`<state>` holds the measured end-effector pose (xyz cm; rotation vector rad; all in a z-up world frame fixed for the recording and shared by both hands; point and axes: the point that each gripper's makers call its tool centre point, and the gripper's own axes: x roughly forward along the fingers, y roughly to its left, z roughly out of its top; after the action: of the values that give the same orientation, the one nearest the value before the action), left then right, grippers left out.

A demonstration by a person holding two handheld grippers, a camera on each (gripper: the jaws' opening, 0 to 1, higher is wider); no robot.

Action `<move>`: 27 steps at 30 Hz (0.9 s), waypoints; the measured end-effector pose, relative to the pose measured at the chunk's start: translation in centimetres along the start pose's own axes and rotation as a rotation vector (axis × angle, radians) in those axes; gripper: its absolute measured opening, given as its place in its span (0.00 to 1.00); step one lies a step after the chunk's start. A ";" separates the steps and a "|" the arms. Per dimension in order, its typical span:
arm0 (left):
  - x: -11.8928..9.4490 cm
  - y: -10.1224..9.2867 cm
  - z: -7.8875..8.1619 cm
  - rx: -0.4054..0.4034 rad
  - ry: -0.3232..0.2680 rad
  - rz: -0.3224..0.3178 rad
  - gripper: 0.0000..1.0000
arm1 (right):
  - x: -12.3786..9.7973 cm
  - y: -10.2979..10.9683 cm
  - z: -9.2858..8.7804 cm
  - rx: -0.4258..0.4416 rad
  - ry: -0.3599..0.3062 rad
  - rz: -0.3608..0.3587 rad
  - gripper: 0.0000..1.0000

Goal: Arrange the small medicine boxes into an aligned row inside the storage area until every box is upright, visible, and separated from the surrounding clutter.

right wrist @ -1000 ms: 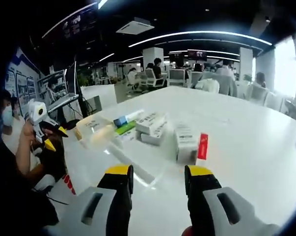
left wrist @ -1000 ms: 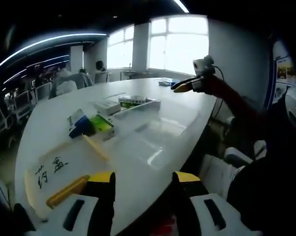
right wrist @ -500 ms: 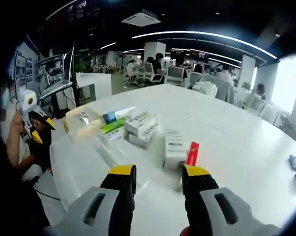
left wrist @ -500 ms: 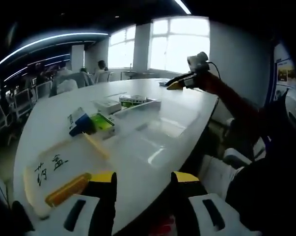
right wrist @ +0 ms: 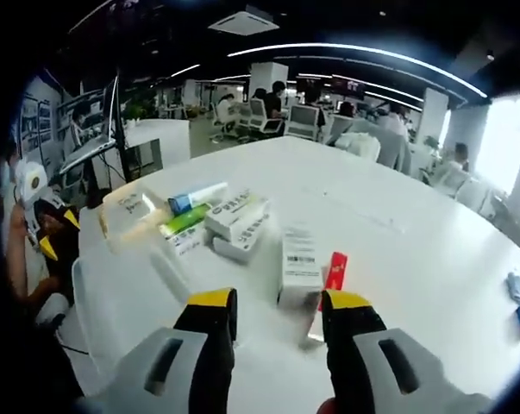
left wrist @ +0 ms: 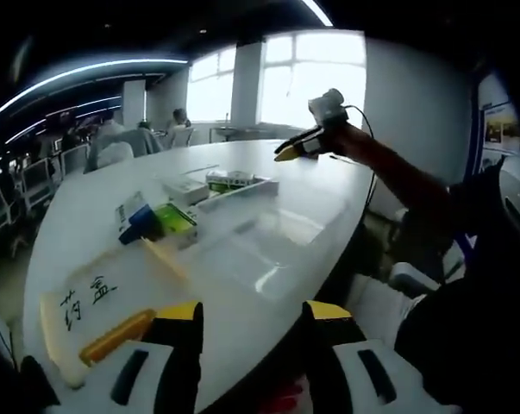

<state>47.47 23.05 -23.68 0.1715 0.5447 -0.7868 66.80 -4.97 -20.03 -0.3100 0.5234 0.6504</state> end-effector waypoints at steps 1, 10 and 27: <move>0.0 0.1 0.0 0.001 0.002 0.003 0.46 | 0.1 -0.1 0.0 0.004 0.003 -0.001 0.37; -0.1 0.3 -0.2 0.003 0.010 0.017 0.46 | 0.9 -3.2 -1.6 0.043 0.078 -0.057 0.30; -0.8 0.2 -0.5 -0.002 -0.003 0.022 0.45 | 3.8 -5.2 -4.7 0.142 0.264 -0.066 0.29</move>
<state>46.98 23.82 -23.70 0.1738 0.5402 -0.7650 71.00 -9.10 -25.39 -0.2797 0.8044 0.5078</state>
